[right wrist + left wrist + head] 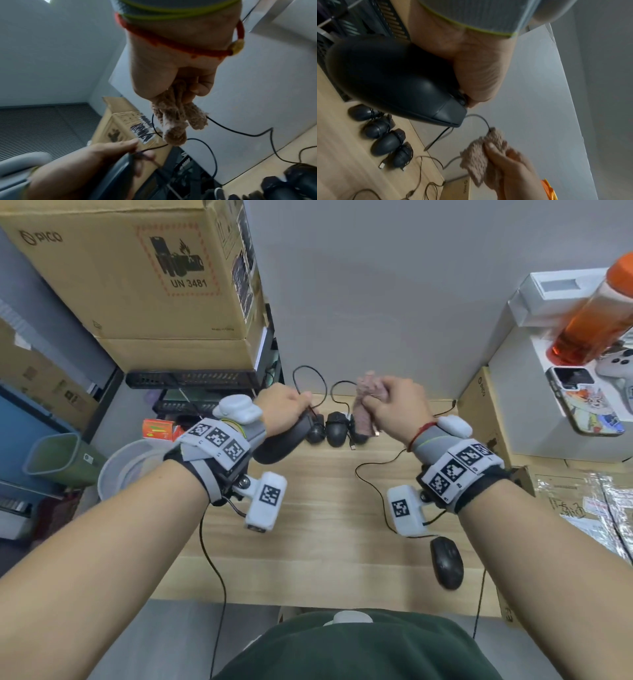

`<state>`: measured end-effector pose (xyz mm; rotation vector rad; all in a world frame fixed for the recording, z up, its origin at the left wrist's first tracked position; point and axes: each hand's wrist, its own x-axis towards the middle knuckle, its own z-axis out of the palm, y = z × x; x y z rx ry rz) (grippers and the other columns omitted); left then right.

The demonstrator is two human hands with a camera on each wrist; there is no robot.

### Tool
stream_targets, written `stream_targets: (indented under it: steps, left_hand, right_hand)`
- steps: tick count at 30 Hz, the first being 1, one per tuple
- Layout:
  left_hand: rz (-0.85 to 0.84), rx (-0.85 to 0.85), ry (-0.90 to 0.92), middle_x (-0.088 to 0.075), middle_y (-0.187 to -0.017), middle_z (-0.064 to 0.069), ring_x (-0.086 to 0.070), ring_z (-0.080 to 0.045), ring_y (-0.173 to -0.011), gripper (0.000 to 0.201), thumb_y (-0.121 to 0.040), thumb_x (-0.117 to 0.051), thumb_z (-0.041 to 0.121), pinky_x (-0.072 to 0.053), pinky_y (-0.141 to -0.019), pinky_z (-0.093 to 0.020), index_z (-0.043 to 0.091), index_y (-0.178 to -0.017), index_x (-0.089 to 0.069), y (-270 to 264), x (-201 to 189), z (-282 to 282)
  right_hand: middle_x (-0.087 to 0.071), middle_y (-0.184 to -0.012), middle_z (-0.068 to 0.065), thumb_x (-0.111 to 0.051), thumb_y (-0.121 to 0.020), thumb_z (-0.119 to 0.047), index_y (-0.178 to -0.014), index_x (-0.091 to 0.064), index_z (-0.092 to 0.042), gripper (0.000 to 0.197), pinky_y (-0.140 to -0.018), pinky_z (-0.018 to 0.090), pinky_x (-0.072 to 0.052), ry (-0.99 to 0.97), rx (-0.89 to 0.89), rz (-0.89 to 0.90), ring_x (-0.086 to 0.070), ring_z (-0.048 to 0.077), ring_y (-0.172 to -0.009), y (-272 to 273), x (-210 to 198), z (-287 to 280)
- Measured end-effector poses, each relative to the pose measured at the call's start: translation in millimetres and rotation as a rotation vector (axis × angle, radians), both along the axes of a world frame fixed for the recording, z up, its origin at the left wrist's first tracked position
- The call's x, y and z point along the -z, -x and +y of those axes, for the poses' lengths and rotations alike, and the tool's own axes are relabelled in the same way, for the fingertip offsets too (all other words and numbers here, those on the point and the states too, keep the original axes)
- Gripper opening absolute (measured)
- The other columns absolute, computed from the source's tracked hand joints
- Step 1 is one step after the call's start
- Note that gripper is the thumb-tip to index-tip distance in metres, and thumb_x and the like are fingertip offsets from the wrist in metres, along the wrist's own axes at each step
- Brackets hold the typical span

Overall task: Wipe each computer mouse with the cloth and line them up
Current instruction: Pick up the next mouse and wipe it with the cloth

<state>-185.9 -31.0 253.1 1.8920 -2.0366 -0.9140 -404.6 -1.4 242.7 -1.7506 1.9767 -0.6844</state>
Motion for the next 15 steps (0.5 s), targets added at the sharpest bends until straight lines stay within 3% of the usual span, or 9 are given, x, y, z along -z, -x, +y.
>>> stream_targets:
  steps: [2, 4, 7, 9, 13, 15]
  left_hand:
    - [0.046, 0.017, -0.02, -0.05, -0.065, -0.008, -0.045, -0.027, -0.069, 0.058, -0.105, -0.045, 0.043, -0.032, -0.066, -0.033, 0.009, -0.058, -0.048, 8, 4, 4]
    - [0.116, -0.01, -0.043, -0.051, -0.07, -0.01, -0.044, -0.025, -0.07, 0.057, -0.105, -0.042, 0.046, -0.031, -0.068, -0.033, 0.01, -0.061, -0.048, 14, 6, 6]
    - [0.169, -0.06, -0.049, -0.05, -0.068, -0.007, -0.044, -0.026, -0.07, 0.062, -0.105, -0.033, 0.053, -0.032, -0.072, -0.034, 0.013, -0.059, -0.044, 17, 5, 7]
    - [0.201, -0.067, -0.046, -0.045, -0.063, -0.003, -0.039, -0.023, -0.064, 0.061, -0.104, -0.037, 0.053, -0.03, -0.068, -0.034, 0.015, -0.057, -0.041, 17, 6, 7]
    - [0.231, -0.094, -0.006, -0.028, -0.052, -0.001, -0.025, -0.018, -0.054, 0.058, -0.1, -0.056, 0.032, -0.022, -0.054, -0.034, 0.017, -0.05, -0.03, 14, 7, 9]
    - [0.219, -0.102, 0.008, -0.03, -0.052, -0.003, -0.026, -0.02, -0.055, 0.056, -0.097, -0.056, 0.026, -0.023, -0.053, -0.034, 0.015, -0.049, -0.031, 14, 6, 9]
  right_hand:
    - [-0.073, -0.093, 0.012, -0.066, -0.088, -0.029, -0.084, -0.06, -0.024, 0.009, -0.077, 0.033, -0.045, 0.02, -0.067, -0.005, -0.064, 0.033, -0.093, -14, -3, 2]
    - [-0.073, -0.095, 0.011, -0.067, -0.087, -0.029, -0.088, -0.065, -0.021, 0.009, -0.08, 0.035, -0.048, 0.025, -0.116, 0.0, -0.065, 0.034, -0.095, -22, 0, 4]
    - [-0.073, -0.093, 0.01, -0.067, -0.088, -0.029, -0.096, -0.068, -0.017, 0.015, -0.076, 0.034, -0.047, 0.004, -0.188, 0.032, -0.065, 0.034, -0.094, -28, 7, 9]
    - [-0.072, -0.09, 0.008, -0.067, -0.089, -0.029, -0.097, -0.068, -0.018, 0.014, -0.072, 0.032, -0.042, -0.008, -0.233, 0.043, -0.064, 0.033, -0.091, -31, 9, 12]
    - [-0.059, -0.075, -0.004, -0.066, -0.088, -0.026, -0.086, -0.061, -0.025, 0.005, -0.068, 0.031, -0.037, -0.015, -0.315, 0.043, -0.061, 0.029, -0.085, -38, 10, 14]
    - [-0.057, -0.073, -0.005, -0.065, -0.087, -0.027, -0.079, -0.053, -0.027, 0.015, -0.068, 0.033, -0.041, -0.016, -0.328, 0.052, -0.059, 0.029, -0.083, -39, 12, 14]
